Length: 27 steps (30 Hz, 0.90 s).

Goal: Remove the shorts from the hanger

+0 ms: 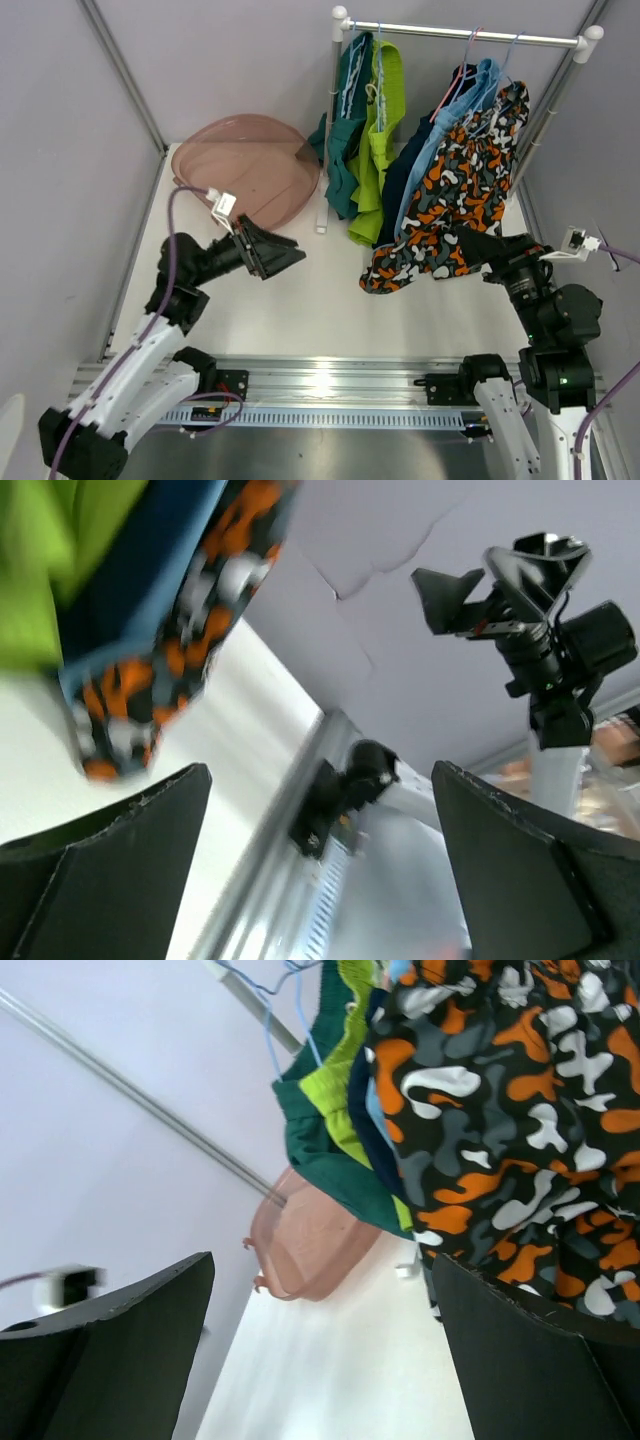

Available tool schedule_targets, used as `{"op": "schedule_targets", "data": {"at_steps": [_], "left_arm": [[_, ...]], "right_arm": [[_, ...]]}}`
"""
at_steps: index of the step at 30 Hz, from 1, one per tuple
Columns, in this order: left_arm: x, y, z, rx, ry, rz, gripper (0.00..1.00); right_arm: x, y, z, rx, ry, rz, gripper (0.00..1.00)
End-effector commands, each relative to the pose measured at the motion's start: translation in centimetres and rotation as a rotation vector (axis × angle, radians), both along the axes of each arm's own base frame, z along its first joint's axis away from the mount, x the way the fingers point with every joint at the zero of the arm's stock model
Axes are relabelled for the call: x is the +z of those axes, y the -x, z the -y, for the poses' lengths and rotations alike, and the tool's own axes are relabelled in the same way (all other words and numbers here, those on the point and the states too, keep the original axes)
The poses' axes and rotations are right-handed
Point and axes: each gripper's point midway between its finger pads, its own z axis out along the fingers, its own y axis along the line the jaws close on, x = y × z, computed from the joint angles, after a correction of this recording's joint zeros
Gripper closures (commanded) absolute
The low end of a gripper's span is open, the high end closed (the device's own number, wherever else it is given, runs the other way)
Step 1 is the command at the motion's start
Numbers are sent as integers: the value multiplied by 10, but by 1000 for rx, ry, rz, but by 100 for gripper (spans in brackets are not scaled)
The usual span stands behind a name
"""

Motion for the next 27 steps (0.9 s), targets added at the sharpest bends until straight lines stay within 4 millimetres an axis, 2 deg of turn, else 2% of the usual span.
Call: {"op": "schedule_targets", "data": {"at_steps": [1, 2, 5, 6, 7, 8, 9, 10, 12, 13, 14, 15, 16, 17, 19, 20, 21, 23, 24, 27], "left_arm": [[31, -15, -27, 263, -233, 153, 1], [42, -20, -31, 295, -255, 178, 1], [44, -32, -45, 383, -341, 189, 1], [40, -38, -47, 396, -381, 212, 1], [35, -42, -49, 409, -400, 212, 1], [31, -46, -53, 433, -425, 206, 1], [26, -50, -53, 430, -455, 215, 1], [22, -54, -58, 457, -484, 199, 1], [19, -57, -59, 457, -525, 211, 1], [15, -59, -61, 464, -551, 203, 1], [14, -64, -68, 501, -577, 200, 1], [11, -66, -71, 512, -609, 203, 1], [6, -70, -72, 519, -632, 193, 1], [4, -75, -76, 544, -648, 186, 1], [-6, -80, -76, 547, -664, 167, 1], [-8, -81, -74, 546, -662, 158, 1], [-11, -81, -73, 538, -663, 151, 1], [-13, -82, -72, 531, -663, 147, 1], [-12, -81, -72, 532, -666, 150, 1], [-14, -81, -76, 546, -674, 154, 1]], "right_arm": [[40, 20, -5, 42, -15, 86, 1], [55, 27, 0, 12, -5, 126, 0], [79, 34, 5, -17, 8, 216, 1], [95, 39, 10, -44, 10, 249, 1], [99, 36, 13, -64, 21, 232, 1], [97, 13, 14, -74, 45, 173, 0], [100, 4, 17, -89, 68, 145, 1], [107, -18, 22, -120, 104, 87, 1], [111, -41, 30, -162, 153, 26, 1], [134, -45, 36, -198, 164, 54, 1], [127, -78, 36, -200, 193, -6, 1], [129, -91, 36, -203, 213, -15, 0], [149, -98, 45, -262, 240, 15, 1], [137, -131, 45, -279, 273, -46, 1], [138, -155, 50, -341, 316, -72, 1], [153, -160, 54, -372, 330, -47, 1], [141, -185, 55, -388, 351, -87, 1], [148, -199, 63, -441, 373, -77, 0], [141, -215, 63, -451, 382, -87, 1], [140, -233, 69, -490, 398, -90, 1]]}}
